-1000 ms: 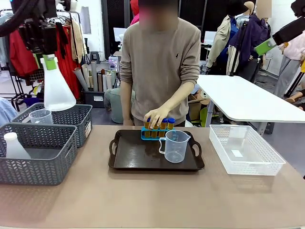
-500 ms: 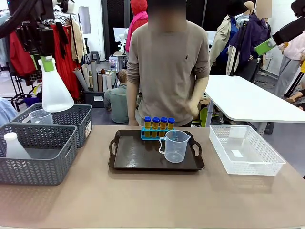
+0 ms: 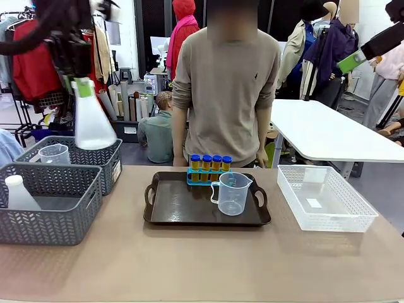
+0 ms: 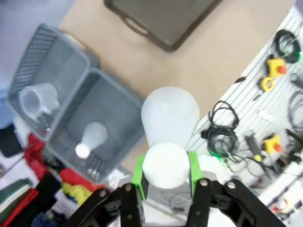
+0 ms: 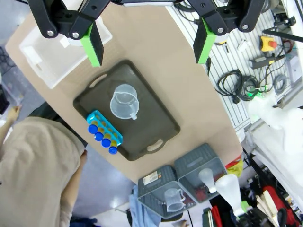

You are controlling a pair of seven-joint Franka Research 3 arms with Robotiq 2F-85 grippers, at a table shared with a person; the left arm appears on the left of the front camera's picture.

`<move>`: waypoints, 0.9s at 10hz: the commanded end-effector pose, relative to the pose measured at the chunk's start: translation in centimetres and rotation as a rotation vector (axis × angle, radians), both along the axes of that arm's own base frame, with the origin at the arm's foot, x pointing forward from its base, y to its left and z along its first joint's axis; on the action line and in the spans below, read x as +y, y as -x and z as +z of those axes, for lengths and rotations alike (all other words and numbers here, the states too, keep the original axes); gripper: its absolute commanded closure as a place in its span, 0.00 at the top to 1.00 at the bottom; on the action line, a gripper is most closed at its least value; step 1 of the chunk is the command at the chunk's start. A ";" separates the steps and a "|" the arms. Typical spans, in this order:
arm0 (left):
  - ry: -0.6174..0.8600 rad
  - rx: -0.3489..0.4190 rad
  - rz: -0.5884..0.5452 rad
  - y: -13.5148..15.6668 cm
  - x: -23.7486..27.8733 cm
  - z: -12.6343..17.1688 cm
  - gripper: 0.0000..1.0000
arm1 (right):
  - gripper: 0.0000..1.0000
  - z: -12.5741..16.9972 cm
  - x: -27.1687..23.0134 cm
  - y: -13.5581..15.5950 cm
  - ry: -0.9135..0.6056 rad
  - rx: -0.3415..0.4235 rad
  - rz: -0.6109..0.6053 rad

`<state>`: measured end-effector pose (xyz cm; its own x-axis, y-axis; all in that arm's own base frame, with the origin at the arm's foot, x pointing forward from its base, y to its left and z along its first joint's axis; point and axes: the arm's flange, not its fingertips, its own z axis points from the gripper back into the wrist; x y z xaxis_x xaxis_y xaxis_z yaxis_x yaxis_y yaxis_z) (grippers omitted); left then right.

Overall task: Prepare the laboratory tools.
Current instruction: Pick up one Small flask and place it on the Handle tray.

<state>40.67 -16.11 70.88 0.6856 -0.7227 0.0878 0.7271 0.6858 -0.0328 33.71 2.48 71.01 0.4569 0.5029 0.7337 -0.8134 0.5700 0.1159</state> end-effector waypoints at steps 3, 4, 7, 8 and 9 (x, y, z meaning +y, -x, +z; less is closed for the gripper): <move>-0.044 -0.070 -0.186 -7.0 -8.2 -6.7 0.00 | 1.00 0.1 0.1 -0.1 -0.019 -0.009 0.012; -0.053 -0.112 -0.244 -7.8 -10.0 -8.3 0.00 | 1.00 0.1 0.1 -0.1 -0.019 -0.009 0.012; 0.035 -0.134 -0.450 -9.1 -13.0 -11.8 0.00 | 1.00 0.1 0.1 -0.1 -0.019 -0.009 0.012; 0.069 -0.122 -0.471 -9.4 -13.3 -12.0 0.00 | 1.00 0.1 0.1 -0.1 -0.019 -0.009 0.012; 0.076 -0.078 -0.469 -9.3 -12.9 -11.8 0.00 | 1.00 0.1 0.1 -0.1 -0.019 -0.009 0.012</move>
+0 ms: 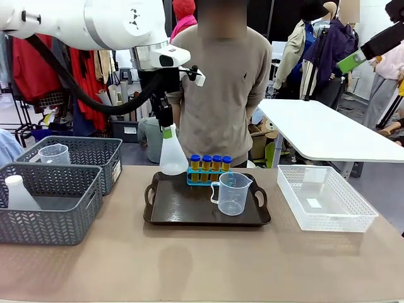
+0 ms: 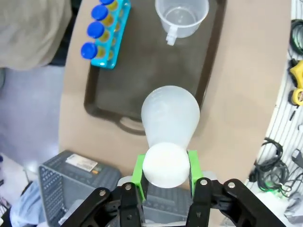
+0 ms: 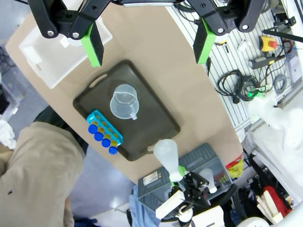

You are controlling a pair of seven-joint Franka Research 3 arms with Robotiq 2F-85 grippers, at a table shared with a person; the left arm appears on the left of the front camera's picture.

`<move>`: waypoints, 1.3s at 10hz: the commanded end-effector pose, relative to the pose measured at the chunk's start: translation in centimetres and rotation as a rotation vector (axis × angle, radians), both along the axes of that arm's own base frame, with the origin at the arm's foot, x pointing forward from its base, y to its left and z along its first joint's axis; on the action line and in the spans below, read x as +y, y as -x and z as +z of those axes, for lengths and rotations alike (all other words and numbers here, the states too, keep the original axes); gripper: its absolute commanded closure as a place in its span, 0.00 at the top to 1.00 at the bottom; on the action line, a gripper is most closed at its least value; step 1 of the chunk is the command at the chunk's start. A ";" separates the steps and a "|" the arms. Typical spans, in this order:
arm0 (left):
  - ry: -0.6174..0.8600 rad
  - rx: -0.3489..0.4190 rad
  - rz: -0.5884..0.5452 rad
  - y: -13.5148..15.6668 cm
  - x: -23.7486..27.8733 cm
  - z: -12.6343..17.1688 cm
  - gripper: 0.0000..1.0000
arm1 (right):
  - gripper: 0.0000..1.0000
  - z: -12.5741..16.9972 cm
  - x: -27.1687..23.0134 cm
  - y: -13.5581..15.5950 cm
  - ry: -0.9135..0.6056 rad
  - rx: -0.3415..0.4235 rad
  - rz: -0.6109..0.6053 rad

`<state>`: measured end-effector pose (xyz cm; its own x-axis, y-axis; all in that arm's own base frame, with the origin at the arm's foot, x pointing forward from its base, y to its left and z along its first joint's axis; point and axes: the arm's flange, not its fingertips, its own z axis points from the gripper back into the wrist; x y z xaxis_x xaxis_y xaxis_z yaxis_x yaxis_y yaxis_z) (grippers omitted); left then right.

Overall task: Prepare the laboratory tools.
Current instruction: Pick up one Small flask and place it on the Handle tray.

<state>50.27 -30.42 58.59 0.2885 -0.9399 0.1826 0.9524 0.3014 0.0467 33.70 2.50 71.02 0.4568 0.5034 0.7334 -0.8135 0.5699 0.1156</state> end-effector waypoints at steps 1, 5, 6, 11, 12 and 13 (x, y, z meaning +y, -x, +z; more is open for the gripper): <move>-0.024 -0.015 0.032 0.0 0.0 0.1 0.00 | 1.00 0.1 0.1 -0.1 -0.019 -0.009 0.012; -0.010 -0.003 0.010 -0.1 0.1 -0.1 0.00 | 1.00 0.1 0.1 -0.1 -0.019 -0.009 0.012; -0.014 0.066 -0.062 -1.9 -0.9 -1.8 0.00 | 1.00 0.1 0.1 -0.1 -0.019 -0.009 0.012; -0.009 0.082 -0.185 -7.4 -4.2 -10.2 0.00 | 1.00 0.1 0.1 -0.1 -0.019 -0.009 0.012; -0.028 0.125 -0.192 -8.2 -4.6 -11.5 0.00 | 1.00 0.1 0.1 -0.1 -0.019 -0.009 0.012; -0.032 0.143 -0.196 -8.5 -5.2 -12.3 0.00 | 1.00 0.1 0.1 -0.1 -0.019 -0.009 0.012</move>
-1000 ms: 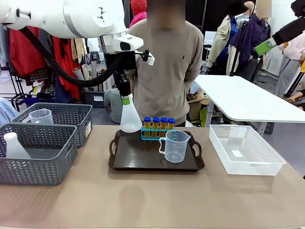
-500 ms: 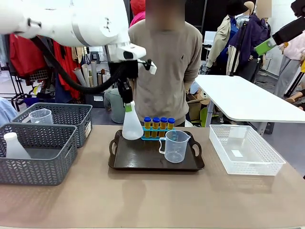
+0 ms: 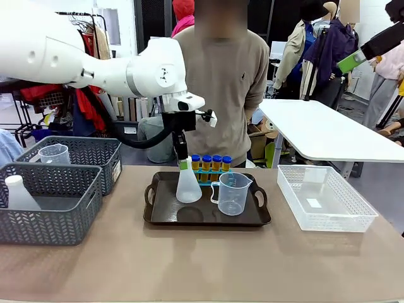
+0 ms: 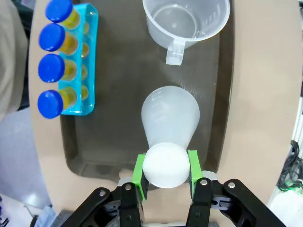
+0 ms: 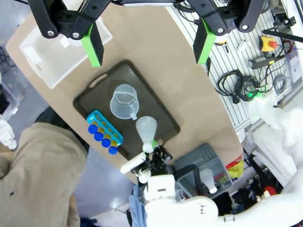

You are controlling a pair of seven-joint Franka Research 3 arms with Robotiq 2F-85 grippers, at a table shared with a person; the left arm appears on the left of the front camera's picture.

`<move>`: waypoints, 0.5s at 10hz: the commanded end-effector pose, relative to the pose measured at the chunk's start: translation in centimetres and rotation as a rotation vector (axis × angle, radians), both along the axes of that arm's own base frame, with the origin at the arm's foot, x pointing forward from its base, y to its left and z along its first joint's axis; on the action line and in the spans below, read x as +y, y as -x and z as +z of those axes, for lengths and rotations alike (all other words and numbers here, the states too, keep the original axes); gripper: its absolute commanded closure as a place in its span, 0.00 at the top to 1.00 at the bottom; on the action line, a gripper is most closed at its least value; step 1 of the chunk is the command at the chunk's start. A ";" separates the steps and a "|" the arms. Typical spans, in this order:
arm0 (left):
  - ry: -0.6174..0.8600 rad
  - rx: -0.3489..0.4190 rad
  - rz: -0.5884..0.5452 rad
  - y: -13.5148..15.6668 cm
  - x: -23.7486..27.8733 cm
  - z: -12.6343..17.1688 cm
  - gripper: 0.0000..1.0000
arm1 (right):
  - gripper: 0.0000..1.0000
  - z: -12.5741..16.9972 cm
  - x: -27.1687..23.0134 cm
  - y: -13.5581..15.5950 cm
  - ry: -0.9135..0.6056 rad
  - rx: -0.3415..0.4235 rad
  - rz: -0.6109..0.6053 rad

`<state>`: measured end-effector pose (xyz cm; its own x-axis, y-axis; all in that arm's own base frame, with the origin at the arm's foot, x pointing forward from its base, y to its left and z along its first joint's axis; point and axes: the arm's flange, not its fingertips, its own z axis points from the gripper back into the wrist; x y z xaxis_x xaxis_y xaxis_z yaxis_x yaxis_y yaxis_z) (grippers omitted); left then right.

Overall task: Prepare the laboratory tools.
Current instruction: Pick up one Small flask and place it on the Handle tray.

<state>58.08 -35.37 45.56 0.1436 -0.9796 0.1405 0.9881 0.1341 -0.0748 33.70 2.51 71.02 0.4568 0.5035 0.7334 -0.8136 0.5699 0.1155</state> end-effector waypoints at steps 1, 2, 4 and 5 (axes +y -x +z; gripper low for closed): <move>-0.032 -0.012 -0.034 -1.2 -0.6 0.2 0.00 | 1.00 0.1 0.1 -0.1 -0.019 -0.009 0.012; -0.045 -0.031 -0.039 -1.4 -1.0 -0.1 0.00 | 1.00 0.1 0.1 -0.1 -0.019 -0.009 0.012; -0.056 -0.001 -0.023 -1.8 -1.2 -0.9 0.00 | 1.00 0.1 0.1 -0.1 -0.019 -0.009 0.012; -0.058 0.001 -0.020 -2.0 -1.6 -1.3 0.00 | 1.00 0.1 0.1 -0.1 -0.019 -0.009 0.012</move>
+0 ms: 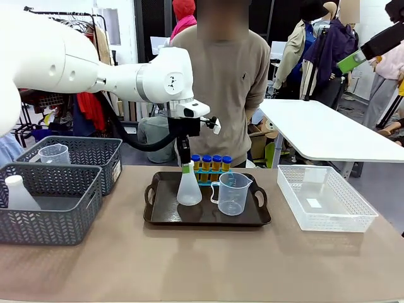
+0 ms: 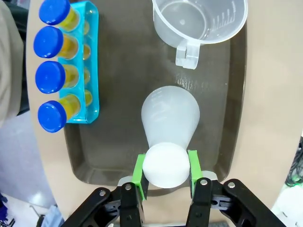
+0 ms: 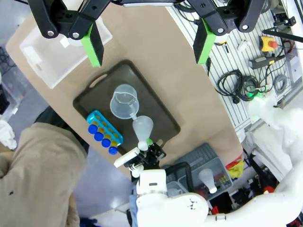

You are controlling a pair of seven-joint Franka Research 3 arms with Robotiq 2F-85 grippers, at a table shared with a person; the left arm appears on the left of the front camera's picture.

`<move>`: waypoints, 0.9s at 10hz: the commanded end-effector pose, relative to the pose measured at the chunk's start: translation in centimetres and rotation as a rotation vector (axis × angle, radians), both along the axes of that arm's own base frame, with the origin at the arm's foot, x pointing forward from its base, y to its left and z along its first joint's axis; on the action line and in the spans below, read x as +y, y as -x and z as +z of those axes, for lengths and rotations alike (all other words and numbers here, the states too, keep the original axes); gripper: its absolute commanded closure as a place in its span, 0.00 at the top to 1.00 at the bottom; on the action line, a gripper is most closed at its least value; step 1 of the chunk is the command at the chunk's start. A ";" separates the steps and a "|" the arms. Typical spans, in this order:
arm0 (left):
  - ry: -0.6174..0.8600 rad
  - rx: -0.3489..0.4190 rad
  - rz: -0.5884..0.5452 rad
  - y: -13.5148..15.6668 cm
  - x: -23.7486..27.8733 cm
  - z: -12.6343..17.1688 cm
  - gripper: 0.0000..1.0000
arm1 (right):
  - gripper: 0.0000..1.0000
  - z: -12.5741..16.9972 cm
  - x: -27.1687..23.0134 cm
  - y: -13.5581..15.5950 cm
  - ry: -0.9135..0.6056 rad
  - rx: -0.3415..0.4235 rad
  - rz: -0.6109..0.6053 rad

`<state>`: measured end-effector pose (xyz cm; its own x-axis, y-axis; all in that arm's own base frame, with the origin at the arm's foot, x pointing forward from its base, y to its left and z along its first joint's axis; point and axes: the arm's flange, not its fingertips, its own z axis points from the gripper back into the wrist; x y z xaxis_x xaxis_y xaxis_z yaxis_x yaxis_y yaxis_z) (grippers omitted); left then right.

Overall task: Prepare the laboratory tools.
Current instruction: Pick up one Small flask and place it on the Handle tray.

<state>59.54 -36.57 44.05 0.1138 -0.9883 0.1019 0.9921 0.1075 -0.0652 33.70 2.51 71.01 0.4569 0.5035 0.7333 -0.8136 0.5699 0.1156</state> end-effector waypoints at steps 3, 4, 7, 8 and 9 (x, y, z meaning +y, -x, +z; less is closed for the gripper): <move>-0.056 0.002 0.023 -0.3 -0.5 0.1 0.07 | 1.00 0.1 0.1 -0.1 -0.019 -0.009 0.012; -0.071 -0.009 0.033 -0.2 -0.6 0.0 0.26 | 1.00 0.1 0.1 -0.1 -0.019 -0.009 0.012; -0.074 -0.006 0.036 0.4 -0.7 0.0 0.83 | 1.00 0.1 0.1 -0.1 -0.019 -0.009 0.012; -0.071 -0.004 0.037 0.4 -0.8 0.0 1.00 | 1.00 0.1 0.1 -0.1 -0.019 -0.009 0.012; -0.069 0.001 0.038 0.5 -0.9 0.1 1.00 | 1.00 0.1 0.1 -0.1 -0.019 -0.009 0.012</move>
